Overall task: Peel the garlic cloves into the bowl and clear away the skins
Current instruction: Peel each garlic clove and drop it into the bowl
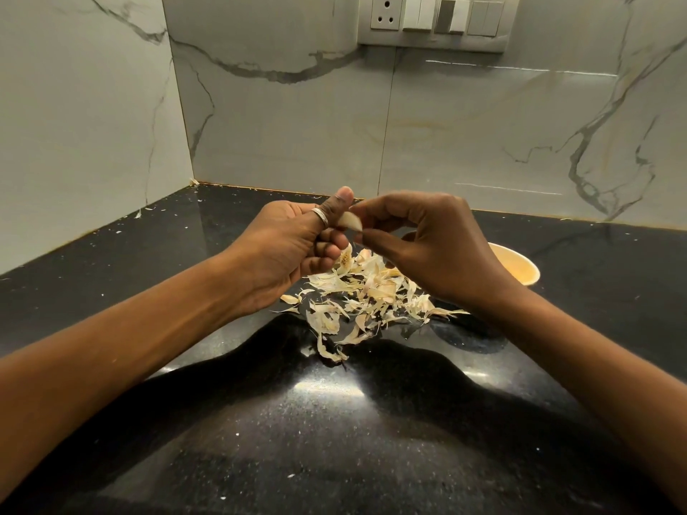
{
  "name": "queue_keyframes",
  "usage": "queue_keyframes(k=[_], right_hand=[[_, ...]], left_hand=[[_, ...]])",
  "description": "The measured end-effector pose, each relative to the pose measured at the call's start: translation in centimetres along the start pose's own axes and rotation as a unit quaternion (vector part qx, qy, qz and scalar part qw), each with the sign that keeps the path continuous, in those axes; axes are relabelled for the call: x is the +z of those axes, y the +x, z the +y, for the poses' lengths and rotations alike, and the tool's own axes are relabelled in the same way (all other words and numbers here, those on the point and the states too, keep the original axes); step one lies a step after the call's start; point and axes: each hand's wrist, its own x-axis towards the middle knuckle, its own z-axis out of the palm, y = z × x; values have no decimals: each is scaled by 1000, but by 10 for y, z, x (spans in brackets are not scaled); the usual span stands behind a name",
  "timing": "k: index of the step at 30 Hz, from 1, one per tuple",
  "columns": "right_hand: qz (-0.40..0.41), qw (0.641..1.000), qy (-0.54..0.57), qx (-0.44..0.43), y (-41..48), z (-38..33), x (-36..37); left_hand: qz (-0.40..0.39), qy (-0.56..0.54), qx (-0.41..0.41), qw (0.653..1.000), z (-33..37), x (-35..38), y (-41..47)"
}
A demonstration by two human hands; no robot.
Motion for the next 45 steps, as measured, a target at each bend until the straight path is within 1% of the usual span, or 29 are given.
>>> queue_keyframes(k=[5,11,13,17,19,21,29,35,45], right_hand=[[16,1000,-6,-12,-1,0,2],[37,999,-1,-11,-2,-3,3],[42,999,-1,-6,-3,-3,3],[61,998,-24,-2,-2,-1,1],[72,997,-32,5,-1,1,1],[80,996,-32,13,-1,2,0],[83,996,-37,11,-1,0,2],[96,993,-71,-1,-4,-2,7],[81,995,-60,13,-4,-5,5]], left_hand=[[3,14,8,1000,1,3,-1],[19,40,20,999,0,1,-1],[18,32,27,999,-1,1,-1],[-16,-17,41,999,-1,0,-1],[-35,-16,55,998,-2,-1,-2],[-37,-7,70,997,-3,-2,-2],[-15,17,134,991,-8,-4,-1],[-9,20,160,987,-10,-2,-1],[-6,77,209,975,-15,-5,1]])
